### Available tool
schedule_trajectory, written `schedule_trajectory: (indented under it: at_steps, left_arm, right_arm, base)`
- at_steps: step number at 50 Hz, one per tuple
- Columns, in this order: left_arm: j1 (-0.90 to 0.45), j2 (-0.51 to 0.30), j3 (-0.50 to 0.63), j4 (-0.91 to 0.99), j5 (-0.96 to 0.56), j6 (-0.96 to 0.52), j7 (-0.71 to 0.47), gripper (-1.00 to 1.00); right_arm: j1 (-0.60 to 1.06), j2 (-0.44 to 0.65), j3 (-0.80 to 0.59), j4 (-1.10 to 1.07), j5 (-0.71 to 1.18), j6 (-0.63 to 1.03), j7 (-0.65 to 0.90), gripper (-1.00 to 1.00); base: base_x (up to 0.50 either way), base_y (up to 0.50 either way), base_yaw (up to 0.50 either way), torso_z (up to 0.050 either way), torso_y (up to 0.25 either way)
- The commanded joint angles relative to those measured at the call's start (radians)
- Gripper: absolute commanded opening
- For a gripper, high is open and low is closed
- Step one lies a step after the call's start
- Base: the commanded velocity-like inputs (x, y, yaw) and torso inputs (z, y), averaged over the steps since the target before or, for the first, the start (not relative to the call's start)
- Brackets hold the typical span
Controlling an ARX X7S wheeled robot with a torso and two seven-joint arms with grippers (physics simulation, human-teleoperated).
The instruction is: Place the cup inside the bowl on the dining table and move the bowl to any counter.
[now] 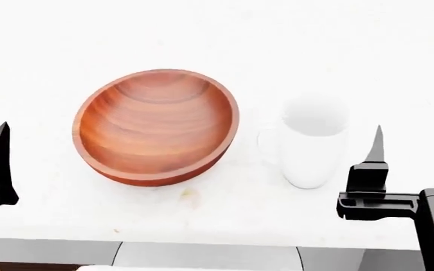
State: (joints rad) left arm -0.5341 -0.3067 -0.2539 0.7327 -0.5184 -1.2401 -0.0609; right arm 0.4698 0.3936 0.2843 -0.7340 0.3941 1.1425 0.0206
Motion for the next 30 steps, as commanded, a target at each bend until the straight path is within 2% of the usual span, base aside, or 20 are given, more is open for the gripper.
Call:
schedule_trajectory:
  at_steps: [1, 17, 25, 30]
  left_arm:
    - [-0.003, 0.002, -0.018, 0.002, -0.005, -0.005, 0.001, 1.00]
    - [-0.008, -0.009, -0.019, 0.007, -0.010, -0.007, -0.011, 1.00]
    - [-0.024, -0.015, -0.033, 0.004, -0.018, -0.017, -0.017, 1.00]
    - [-0.022, -0.014, -0.034, -0.007, -0.022, -0.008, -0.011, 1.00]
  right_arm:
    - [-0.029, 0.003, 0.049, -0.037, 0.019, 0.020, -0.014, 1.00]
    - [-0.046, -0.005, 0.120, -0.156, 0.101, 0.133, -0.029, 1.00]
    - [-0.037, -0.016, 0.196, -0.232, 0.173, 0.224, -0.048, 1.00]
    - [-0.074, -0.037, 0.238, -0.258, 0.252, 0.252, -0.112, 1.00]
  base:
    - [0.50, -0.14, 0.00, 0.000, 0.000]
    - [0.43, -0.05, 0.00, 0.000, 0.001]
    - [0.15, 0.00, 0.00, 0.000, 0.001]
    - [0.01, 0.00, 0.00, 0.000, 0.000]
